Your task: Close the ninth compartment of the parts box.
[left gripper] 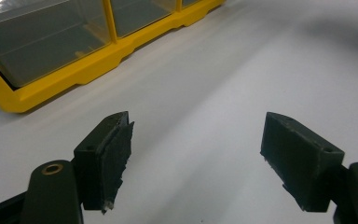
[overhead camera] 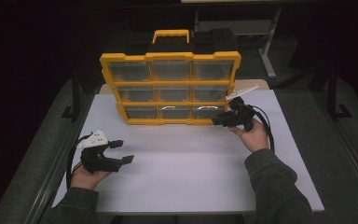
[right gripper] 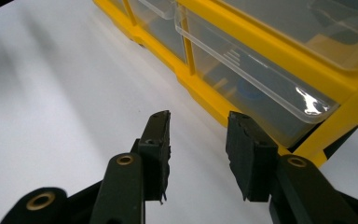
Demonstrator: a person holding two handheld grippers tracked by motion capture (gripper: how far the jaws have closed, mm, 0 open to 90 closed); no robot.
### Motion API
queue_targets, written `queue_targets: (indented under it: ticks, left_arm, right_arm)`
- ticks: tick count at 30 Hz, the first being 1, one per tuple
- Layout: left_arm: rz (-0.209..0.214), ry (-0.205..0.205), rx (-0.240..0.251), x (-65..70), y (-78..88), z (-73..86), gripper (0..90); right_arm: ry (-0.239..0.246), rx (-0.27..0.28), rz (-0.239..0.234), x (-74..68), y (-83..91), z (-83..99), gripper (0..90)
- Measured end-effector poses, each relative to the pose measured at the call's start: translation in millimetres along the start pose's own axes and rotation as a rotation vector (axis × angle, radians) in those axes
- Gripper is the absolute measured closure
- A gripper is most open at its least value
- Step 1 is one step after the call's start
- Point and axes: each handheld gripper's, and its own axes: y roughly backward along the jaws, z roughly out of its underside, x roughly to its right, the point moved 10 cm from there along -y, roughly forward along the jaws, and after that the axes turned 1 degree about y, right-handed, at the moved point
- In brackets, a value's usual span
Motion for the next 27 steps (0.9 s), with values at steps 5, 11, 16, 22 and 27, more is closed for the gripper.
queue_targets:
  ticks: [5,11,16,22,27]
  left_arm:
    - [0.0,-0.004,0.002,-0.5,0.8,-0.7,23.7]
    - [0.001,-0.004,0.003,-0.5,0.3,-1.1,23.6]
    - [-0.001,-0.013,-0.002,-1.2,-0.4,-0.6,23.3]
    - [-0.001,-0.005,-0.007,-0.7,-0.9,0.1,23.2]
    - [-0.001,-0.008,-0.011,-0.6,-1.1,0.5,23.3]
  right_arm:
    - [-0.018,0.004,0.002,-0.4,3.6,3.8,56.2]
    - [-0.036,0.01,0.001,-1.9,5.8,11.6,53.9]
    - [-0.034,0.026,0.002,-2.9,9.5,13.7,52.5]
    - [-0.035,0.034,0.002,-4.7,12.9,15.0,50.8]
    - [-0.041,0.035,0.001,-4.8,15.5,18.2,49.2]
